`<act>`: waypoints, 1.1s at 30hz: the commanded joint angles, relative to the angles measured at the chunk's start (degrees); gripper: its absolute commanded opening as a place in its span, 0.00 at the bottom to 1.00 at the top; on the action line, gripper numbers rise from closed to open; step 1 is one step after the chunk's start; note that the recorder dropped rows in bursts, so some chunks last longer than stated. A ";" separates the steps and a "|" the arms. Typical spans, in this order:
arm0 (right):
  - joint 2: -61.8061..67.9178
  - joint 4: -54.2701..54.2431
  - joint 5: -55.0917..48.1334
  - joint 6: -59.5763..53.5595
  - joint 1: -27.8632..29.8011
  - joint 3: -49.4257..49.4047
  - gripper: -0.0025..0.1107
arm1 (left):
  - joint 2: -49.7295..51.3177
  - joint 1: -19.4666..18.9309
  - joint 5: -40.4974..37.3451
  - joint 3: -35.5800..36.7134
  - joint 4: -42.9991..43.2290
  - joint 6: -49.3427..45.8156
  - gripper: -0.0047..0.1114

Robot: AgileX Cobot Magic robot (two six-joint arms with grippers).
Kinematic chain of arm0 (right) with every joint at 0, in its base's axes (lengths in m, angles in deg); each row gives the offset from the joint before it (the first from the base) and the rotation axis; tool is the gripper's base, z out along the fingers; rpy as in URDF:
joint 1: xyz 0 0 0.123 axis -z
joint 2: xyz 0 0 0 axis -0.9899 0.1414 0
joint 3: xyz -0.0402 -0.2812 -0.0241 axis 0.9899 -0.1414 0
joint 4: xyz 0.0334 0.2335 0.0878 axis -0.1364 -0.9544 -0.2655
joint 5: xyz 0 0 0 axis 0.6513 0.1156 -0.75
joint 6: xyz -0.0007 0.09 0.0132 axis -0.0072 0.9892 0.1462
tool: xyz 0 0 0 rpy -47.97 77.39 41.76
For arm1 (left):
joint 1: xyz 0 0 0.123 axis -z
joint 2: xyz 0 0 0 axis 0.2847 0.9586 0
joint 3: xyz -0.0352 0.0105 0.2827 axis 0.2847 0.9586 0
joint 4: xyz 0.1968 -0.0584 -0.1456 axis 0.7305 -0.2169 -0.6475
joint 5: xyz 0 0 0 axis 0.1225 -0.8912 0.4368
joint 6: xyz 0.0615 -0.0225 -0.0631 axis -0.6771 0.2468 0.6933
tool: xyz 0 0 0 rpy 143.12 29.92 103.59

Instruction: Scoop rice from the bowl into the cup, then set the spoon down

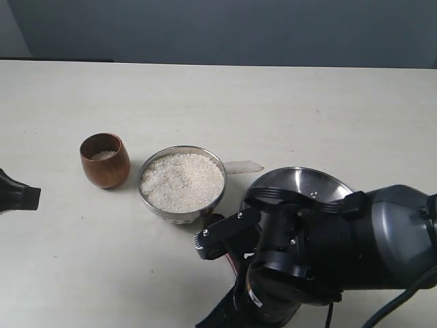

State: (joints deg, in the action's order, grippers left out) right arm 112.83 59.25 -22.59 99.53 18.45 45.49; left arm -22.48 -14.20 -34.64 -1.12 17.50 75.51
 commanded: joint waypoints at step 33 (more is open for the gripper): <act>-9.33 37.67 -36.47 -30.74 0.14 15.67 0.02 | 0.02 0.11 -3.03 0.37 -1.85 -0.08 0.04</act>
State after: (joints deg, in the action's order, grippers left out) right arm 99.53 95.90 -58.56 72.76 18.45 56.80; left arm -22.48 -14.20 -38.36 -1.12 15.80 75.51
